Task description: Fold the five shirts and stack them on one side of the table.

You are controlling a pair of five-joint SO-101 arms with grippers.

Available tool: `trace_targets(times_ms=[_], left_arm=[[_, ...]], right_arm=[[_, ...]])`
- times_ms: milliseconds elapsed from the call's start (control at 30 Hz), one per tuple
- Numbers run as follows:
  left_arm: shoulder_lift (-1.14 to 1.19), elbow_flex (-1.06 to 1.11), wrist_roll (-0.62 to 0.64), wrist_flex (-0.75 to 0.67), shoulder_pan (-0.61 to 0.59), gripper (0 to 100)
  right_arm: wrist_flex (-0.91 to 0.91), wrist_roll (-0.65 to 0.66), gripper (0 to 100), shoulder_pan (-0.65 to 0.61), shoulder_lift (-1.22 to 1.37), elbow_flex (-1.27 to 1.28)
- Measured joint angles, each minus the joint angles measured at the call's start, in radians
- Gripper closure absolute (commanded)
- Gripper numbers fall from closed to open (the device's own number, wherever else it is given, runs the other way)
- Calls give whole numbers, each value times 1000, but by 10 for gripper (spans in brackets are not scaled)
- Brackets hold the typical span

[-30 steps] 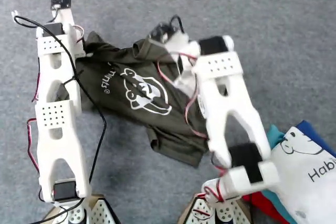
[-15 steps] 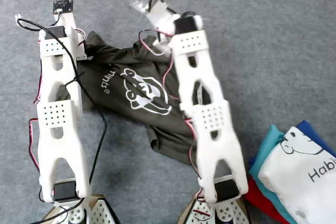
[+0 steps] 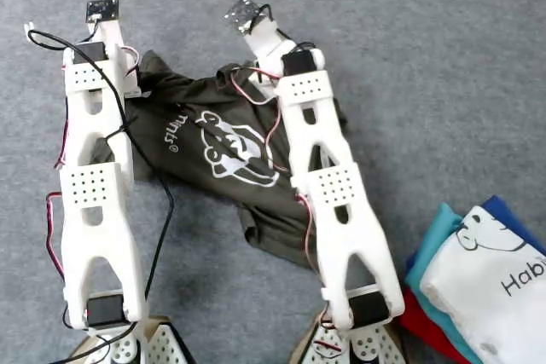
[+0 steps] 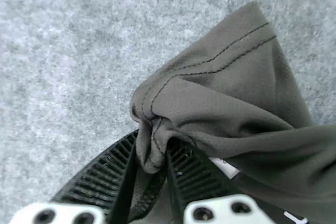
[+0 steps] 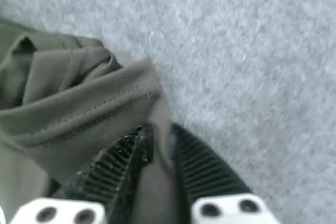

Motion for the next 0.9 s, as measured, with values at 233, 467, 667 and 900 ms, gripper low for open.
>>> trace_targets(times_ms=[233, 467, 667, 900], left_arm=[[0, 0, 0, -3, 0, 981], [0, 0, 0, -3, 0, 981], [0, 0, 0, -3, 0, 981], [0, 0, 0, -3, 0, 981]], right_arm=[[199, -3, 994, 32, -5, -37], [442, -3, 994, 58, -74, -91], [456, -2, 994, 83, -189, -35], [457, 12, 994, 44, -416, 315]])
